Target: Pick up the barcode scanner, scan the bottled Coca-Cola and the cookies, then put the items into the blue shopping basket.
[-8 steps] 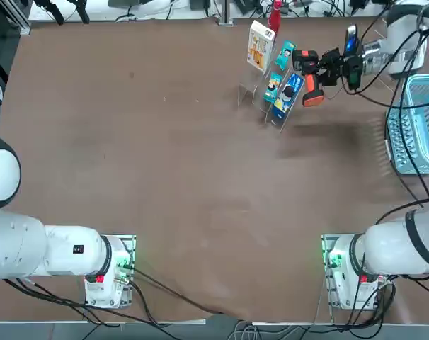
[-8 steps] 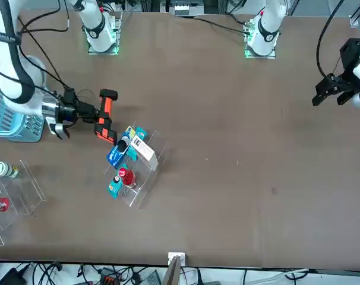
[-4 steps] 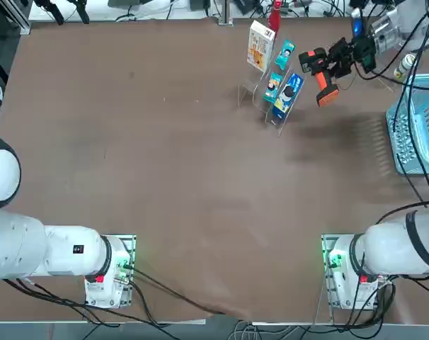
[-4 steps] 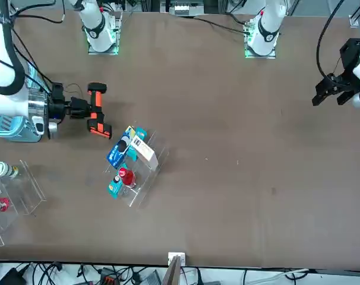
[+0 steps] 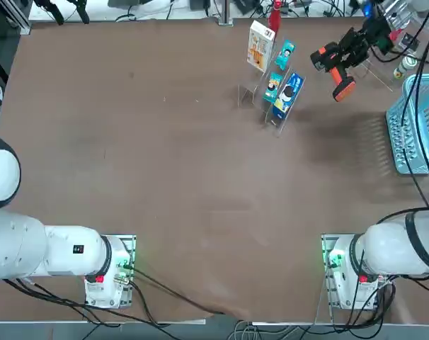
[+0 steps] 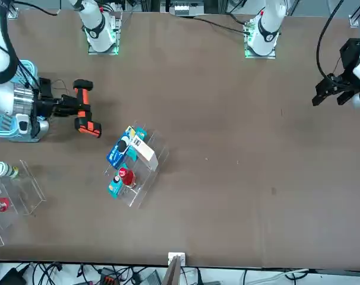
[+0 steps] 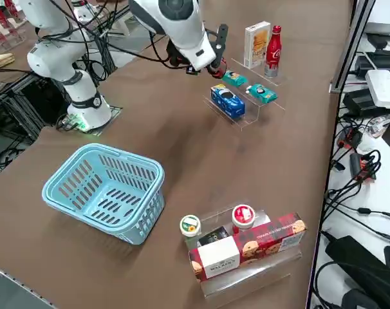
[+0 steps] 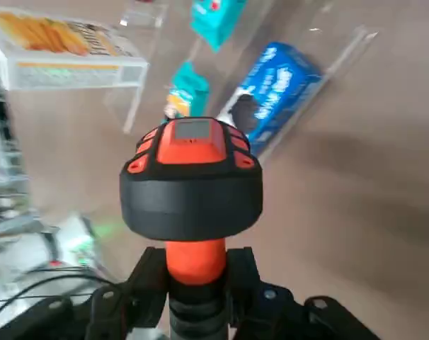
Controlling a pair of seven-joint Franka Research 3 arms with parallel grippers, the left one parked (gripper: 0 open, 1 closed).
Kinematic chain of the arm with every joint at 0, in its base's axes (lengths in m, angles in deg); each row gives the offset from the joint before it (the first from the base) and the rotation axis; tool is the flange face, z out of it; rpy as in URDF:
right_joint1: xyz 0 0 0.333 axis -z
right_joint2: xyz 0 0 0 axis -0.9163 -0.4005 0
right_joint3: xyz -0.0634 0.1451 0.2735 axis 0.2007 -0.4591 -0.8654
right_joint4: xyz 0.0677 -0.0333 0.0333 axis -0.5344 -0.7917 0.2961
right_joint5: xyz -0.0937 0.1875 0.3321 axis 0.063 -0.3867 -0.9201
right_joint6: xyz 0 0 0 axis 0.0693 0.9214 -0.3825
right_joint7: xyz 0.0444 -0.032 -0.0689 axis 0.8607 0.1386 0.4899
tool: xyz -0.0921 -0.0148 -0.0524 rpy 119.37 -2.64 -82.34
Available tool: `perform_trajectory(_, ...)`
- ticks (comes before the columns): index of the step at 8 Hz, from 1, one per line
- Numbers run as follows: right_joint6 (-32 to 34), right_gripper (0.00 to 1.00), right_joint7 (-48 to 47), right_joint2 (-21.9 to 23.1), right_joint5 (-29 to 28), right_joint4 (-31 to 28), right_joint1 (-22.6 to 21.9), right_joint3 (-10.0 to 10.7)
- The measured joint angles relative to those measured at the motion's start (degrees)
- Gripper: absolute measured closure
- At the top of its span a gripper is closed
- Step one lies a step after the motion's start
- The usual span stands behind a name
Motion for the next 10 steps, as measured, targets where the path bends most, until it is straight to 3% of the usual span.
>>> perform_trajectory(3,0.0,0.56,-1.3,0.7,14.1,2.4,-0.3,-0.2)
perform_trajectory(6,-4.7,0.56,-10.4,0.5,28.6,0.6,-2.5,-0.5)
perform_trajectory(8,-13.5,0.56,-16.2,1.3,32.4,-7.3,-3.2,-0.6)
perform_trajectory(10,-25.2,0.56,-19.4,3.3,33.7,-18.7,-4.2,-0.7)
